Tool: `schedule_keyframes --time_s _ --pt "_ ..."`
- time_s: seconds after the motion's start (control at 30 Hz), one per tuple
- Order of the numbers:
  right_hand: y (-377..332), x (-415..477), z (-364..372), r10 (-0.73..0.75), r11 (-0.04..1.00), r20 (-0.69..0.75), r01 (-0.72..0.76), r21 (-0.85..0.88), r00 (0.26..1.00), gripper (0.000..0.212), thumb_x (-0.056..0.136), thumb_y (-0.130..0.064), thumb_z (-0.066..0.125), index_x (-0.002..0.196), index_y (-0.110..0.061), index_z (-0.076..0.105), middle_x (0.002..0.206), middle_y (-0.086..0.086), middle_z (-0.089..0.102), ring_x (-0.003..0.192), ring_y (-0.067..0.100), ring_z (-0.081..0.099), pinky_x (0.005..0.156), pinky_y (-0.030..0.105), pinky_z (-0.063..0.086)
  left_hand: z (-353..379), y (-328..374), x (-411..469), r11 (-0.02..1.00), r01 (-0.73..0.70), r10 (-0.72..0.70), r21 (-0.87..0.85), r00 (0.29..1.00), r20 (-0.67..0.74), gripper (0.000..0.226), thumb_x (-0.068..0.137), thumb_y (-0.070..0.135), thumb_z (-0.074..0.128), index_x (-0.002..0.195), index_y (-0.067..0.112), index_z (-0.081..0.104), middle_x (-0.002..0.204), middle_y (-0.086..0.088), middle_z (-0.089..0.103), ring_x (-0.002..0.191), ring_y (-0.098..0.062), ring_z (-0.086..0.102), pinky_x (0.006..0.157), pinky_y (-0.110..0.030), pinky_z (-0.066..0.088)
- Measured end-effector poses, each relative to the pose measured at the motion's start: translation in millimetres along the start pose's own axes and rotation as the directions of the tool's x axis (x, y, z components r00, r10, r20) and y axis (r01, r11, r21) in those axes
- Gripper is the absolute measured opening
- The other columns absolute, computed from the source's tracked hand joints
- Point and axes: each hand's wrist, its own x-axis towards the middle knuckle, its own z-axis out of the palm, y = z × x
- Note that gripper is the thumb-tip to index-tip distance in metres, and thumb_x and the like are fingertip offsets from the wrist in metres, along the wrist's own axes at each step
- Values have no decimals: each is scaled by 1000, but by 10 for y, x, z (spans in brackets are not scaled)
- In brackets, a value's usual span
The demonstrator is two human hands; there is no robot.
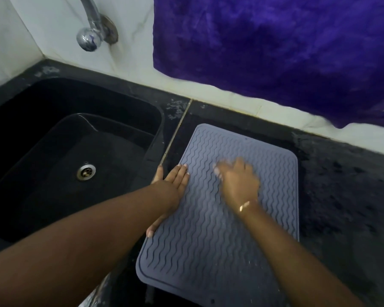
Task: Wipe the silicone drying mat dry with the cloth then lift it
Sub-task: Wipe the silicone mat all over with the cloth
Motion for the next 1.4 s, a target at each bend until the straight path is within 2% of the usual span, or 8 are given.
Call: schedule_keyframes --time_s 0.23,0.43,0.63,0.73,0.83,1.17,1.3,1.4 --pt "231 1055 -41 215 974 75 -208 -90 974 34 90 -19 55 124 -20 54 124 19 46 113 38 47 82 48 47 -19 -7 -75 999 -10 9 40 1000 15 162 43 28 93 131 5 -41 139 -17 -48 130 -31 -41 106 -62 -14" --pt "-240 -74 -50 -30 998 105 23 61 994 27 93 -25 46 118 -18 54 132 16 44 116 36 45 92 45 43 -39 -30 -70 999 -9 7 47 999 37 164 43 34 93 127 6 -45 135 -16 -52 127 -30 -45 106 -64 -15" --pt "-436 -969 -153 -240 970 56 236 65 969 34 66 -25 80 96 -18 68 97 14 67 77 34 65 58 39 53 -26 -1 -99 994 8 -6 105 1000 -18 162 43 34 92 133 3 -39 141 -18 -46 131 -31 -40 105 -64 -12" --pt "-178 -431 -113 -192 981 60 190 28 980 32 91 -30 52 122 -22 52 121 15 53 108 35 51 85 44 45 -29 12 -131 995 31 -25 100 998 -58 161 41 33 93 137 5 -34 145 -17 -40 135 -29 -35 107 -62 -14" --pt "-41 217 -127 -65 997 112 61 39 992 31 92 -23 49 123 -25 53 126 17 47 117 37 44 95 47 41 -45 13 -173 992 39 -29 123 996 -84 162 40 37 93 138 5 -33 148 -16 -36 138 -28 -30 106 -60 -16" --pt "-530 -1023 -104 -285 956 113 273 109 952 27 92 -28 44 116 -25 56 138 9 46 114 33 50 89 41 42 -42 -78 -326 990 -18 34 140 993 -111 157 47 50 87 137 5 -33 148 -14 -37 138 -25 -31 106 -59 -17" --pt "-566 -1342 -238 -324 934 23 316 164 946 19 67 -27 79 85 -27 73 85 8 67 69 27 64 55 30 49 7 -150 -364 992 -98 110 84 982 -153 153 51 48 87 140 5 -30 151 -13 -32 140 -23 -27 102 -56 -23" --pt "-430 -957 -191 -291 957 57 290 26 955 32 87 -27 58 119 -25 59 113 9 60 99 30 58 77 38 48 113 -188 -387 979 -189 203 81 955 -215 143 56 46 84 144 6 -22 154 -13 -24 143 -21 -20 102 -52 -25"
